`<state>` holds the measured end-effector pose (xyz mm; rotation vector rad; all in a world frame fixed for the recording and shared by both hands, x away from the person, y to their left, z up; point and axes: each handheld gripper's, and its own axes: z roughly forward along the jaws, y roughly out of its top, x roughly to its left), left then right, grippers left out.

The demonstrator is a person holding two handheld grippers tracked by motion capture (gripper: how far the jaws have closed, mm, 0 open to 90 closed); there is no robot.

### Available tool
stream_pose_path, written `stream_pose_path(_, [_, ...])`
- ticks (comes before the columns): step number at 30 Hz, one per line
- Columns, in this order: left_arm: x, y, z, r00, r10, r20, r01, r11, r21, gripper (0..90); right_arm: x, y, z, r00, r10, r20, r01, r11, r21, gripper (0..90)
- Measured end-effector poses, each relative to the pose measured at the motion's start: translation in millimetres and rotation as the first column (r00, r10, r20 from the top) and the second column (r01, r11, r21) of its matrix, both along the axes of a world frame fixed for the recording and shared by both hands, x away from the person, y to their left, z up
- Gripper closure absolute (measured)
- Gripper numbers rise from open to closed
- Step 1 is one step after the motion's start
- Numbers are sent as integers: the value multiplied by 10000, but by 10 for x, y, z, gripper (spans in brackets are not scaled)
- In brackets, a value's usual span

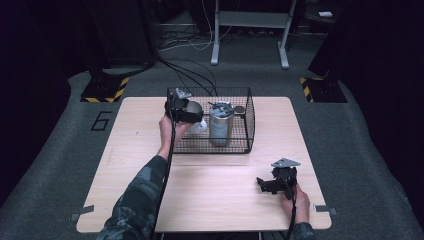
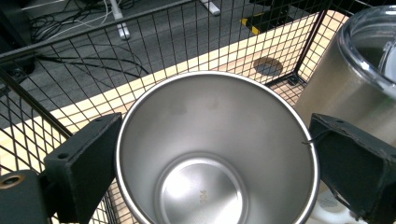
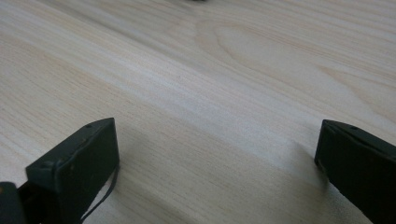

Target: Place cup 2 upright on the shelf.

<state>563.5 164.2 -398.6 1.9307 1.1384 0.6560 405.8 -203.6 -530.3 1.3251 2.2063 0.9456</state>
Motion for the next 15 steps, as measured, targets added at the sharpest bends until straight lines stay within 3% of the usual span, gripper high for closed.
stream_pose_path(15, [16, -16, -98, 9993, -124, -355, 121, 9999, -85, 61, -1, 1, 0, 10000, -6, -8, 6, 10000, 28, 0])
